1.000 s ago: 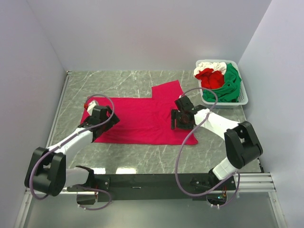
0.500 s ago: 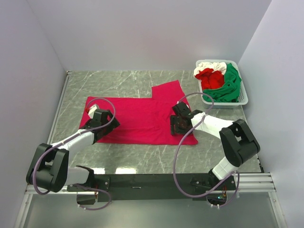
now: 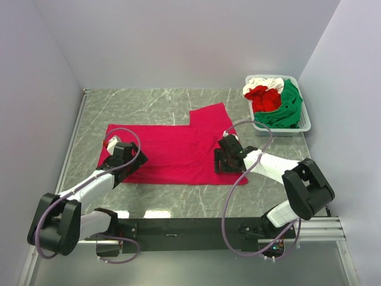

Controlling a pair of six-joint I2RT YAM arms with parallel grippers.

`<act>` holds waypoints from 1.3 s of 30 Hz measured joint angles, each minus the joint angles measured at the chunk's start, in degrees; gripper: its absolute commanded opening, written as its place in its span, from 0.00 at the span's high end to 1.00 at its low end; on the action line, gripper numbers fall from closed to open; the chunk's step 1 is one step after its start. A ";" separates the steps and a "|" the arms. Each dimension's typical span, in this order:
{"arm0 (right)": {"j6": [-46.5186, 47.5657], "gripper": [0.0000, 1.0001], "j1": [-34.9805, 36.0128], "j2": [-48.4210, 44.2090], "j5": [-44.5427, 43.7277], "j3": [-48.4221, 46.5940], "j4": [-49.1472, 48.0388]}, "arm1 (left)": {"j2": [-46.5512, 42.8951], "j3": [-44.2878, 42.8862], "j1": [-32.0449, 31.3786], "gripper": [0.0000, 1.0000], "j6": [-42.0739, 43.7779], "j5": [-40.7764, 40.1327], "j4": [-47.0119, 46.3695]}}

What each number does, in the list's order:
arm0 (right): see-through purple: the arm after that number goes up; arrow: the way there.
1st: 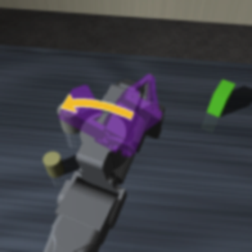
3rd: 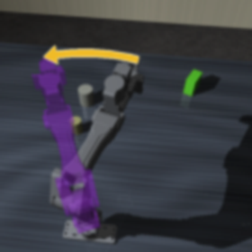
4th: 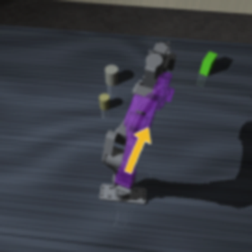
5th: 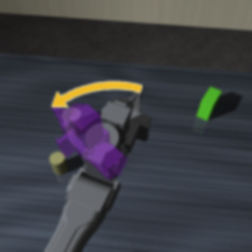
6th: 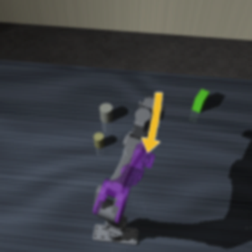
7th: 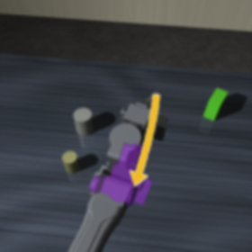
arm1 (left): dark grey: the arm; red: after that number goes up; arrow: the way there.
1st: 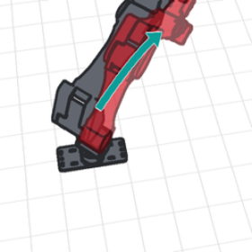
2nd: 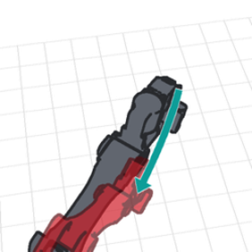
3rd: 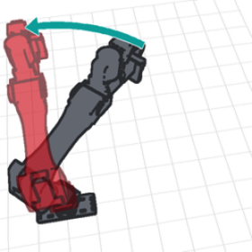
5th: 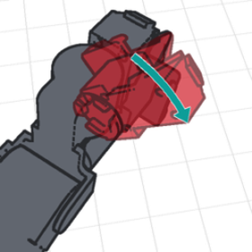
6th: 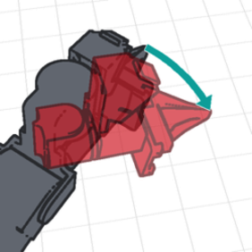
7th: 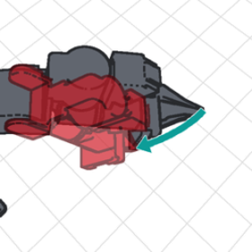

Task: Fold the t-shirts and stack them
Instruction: Fold the tshirt

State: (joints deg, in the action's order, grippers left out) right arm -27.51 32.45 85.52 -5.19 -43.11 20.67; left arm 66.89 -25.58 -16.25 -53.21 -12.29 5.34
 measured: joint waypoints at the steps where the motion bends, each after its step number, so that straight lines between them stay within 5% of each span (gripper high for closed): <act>1: -0.13 0.27 0.15 -0.35 0.02 0.33 -0.15 | -0.72 0.26 0.00 0.01 -0.15 0.00 0.55; 9: -1.25 0.26 1.44 -2.08 0.74 0.98 1.95 | -4.81 -0.46 0.02 0.01 -0.48 -1.36 7.30; 15: -1.14 0.23 1.70 -2.71 1.18 -5.60 11.10 | -0.13 -13.97 4.35 0.01 2.95 -3.96 10.84; 25: 2.47 0.23 -0.85 -2.73 1.38 -23.67 13.25 | 22.47 -35.58 16.90 0.12 9.11 -9.66 9.53; 39: 4.46 0.23 -4.07 -0.94 4.70 -21.44 11.96 | 48.74 -60.61 22.34 0.26 15.41 -10.56 15.26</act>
State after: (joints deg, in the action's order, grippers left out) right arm -23.05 28.38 84.58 -0.49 -64.55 32.62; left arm 115.63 -86.19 6.09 -37.80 -22.85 20.60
